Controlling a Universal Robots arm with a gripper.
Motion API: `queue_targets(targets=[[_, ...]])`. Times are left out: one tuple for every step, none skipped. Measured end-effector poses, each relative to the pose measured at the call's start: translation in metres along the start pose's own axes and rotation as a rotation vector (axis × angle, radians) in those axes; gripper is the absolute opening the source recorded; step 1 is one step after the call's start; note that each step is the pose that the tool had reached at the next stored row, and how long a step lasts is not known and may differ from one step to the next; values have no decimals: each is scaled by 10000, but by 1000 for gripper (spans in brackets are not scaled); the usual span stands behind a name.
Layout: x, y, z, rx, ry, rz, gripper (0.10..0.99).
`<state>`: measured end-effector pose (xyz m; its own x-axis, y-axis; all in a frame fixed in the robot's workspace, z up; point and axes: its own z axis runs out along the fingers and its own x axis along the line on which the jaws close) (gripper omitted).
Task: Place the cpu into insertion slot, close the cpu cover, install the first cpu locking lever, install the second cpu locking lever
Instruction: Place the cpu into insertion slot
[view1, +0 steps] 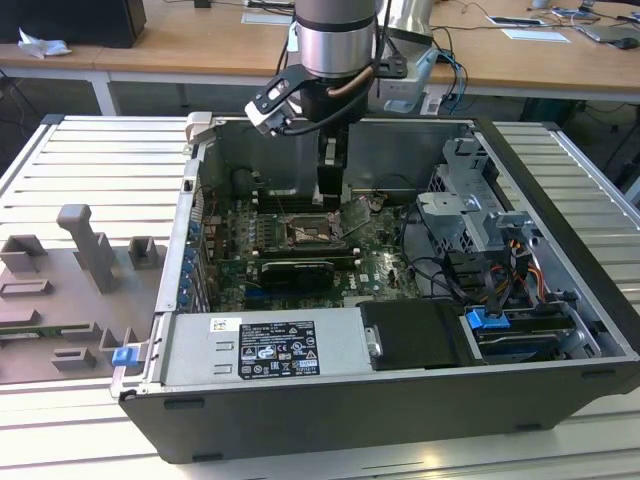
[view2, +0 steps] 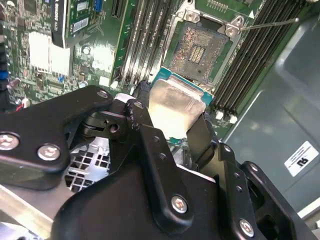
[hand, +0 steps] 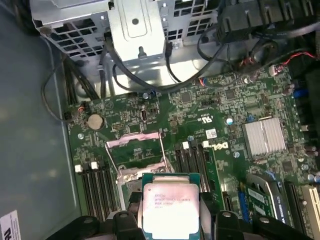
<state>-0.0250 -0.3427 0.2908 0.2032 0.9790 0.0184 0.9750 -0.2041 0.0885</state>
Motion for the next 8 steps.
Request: queue_targets(targets=[[4,-3,37,6,28,-324,541],[3,-5,59,11,50,-584,541],[3,-6,76,15,67,-780,541],[2,-10,111,23,103,-1187,541],[2,-11,132,27,124,-1415,541],[1,-13,147,30,140,-1598,541],[0,-20,173,33,158,-1794,541],[-1,-24,187,36,168,-1868,541]])
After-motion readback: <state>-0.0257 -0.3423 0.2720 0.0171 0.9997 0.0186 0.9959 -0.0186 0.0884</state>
